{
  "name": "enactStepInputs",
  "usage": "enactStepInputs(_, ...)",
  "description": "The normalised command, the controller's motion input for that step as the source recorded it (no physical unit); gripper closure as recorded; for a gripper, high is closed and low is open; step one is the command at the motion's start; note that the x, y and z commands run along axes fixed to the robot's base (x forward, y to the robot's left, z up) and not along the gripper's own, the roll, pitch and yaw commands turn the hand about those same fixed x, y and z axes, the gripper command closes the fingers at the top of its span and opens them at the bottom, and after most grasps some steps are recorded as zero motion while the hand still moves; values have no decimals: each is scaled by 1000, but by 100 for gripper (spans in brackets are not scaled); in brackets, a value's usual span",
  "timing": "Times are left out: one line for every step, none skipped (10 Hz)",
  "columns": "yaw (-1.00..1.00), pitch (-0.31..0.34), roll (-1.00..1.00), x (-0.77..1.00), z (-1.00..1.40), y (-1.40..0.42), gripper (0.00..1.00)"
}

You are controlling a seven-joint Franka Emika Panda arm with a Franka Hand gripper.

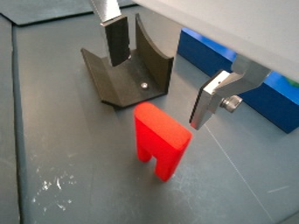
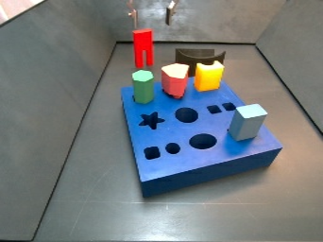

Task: Pick up the square-circle object. Move up. Move to above the board. Insert the square-circle object.
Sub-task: Pick up the square-circle object.

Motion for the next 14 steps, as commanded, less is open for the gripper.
enactStepInputs(186,-23,131,-489,-329,14,0)
enactStepInputs(129,-9,0,-157,-94,17,0)
enactStepInputs(26,0,0,-20,-106,34,0)
enactStepInputs(49,0,49,-206,-340,143,0)
enactStepInputs(54,0,43,-129,-377,171,0)
enactStepInputs(26,0,0,-69,-297,189,0)
enactStepInputs(31,0,0,0,-200,109,0)
enactStepInputs(0,0,0,0,-91,0,0)
enactStepInputs(0,0,0,0,-146,0,0)
enactStepInputs(0,-1,0,0,-234,0,0)
enactStepInputs(0,-24,4,0,-369,0,0)
enactStepInputs(0,-20,24,0,-426,0,0)
enactStepInputs(0,0,0,0,-209,0,0)
enactStepInputs(0,0,0,0,0,0,100)
